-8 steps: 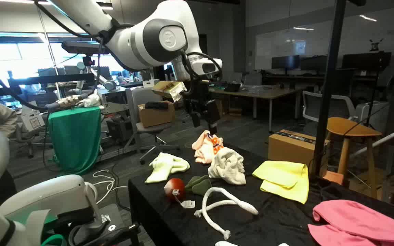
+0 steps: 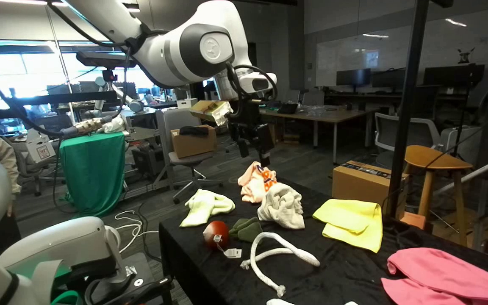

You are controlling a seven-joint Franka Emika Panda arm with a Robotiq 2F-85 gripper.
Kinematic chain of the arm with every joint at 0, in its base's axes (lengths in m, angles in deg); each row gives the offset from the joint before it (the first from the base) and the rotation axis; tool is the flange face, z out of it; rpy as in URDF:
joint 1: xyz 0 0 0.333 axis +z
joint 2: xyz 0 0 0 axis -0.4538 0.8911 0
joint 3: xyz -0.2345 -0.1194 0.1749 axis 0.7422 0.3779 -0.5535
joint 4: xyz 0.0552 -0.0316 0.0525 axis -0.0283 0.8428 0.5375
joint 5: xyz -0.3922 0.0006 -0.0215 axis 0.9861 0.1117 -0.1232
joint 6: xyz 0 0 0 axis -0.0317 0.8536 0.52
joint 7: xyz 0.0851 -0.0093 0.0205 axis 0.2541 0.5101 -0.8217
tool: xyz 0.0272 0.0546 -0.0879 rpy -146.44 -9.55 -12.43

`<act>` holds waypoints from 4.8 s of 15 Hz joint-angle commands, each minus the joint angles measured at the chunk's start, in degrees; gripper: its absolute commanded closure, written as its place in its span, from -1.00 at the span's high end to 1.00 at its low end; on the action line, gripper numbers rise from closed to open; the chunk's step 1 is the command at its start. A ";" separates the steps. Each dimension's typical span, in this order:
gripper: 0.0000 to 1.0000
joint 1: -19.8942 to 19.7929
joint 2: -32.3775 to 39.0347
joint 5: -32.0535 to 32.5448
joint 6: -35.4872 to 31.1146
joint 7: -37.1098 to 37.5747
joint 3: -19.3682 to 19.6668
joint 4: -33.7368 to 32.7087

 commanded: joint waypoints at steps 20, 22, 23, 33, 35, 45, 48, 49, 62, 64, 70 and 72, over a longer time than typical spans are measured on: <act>1.00 19.98 47.84 20.55 12.46 -9.08 0.96 -54.70; 1.00 21.50 50.63 20.87 12.75 -10.17 1.74 -58.96; 1.00 22.10 51.79 21.02 11.60 -10.46 2.12 -60.36; 1.00 26.74 64.67 21.33 -7.07 -8.43 7.23 -65.92; 1.00 26.89 66.59 20.69 -8.36 -9.24 7.92 -66.79; 1.00 26.43 74.85 13.48 -7.12 -8.67 8.04 -74.68; 1.00 26.77 77.46 12.44 -6.63 -7.93 9.17 -77.27; 1.00 26.56 78.46 12.12 -6.39 -8.09 9.21 -78.29; 0.48 26.45 85.03 10.46 -1.58 -9.82 9.21 -87.28; 0.21 26.61 85.18 10.47 -0.59 -10.00 9.12 -88.04; -0.69 25.95 84.21 11.14 2.22 -11.84 7.18 -88.23; -0.85 25.80 83.46 11.22 2.93 -13.18 6.41 -87.94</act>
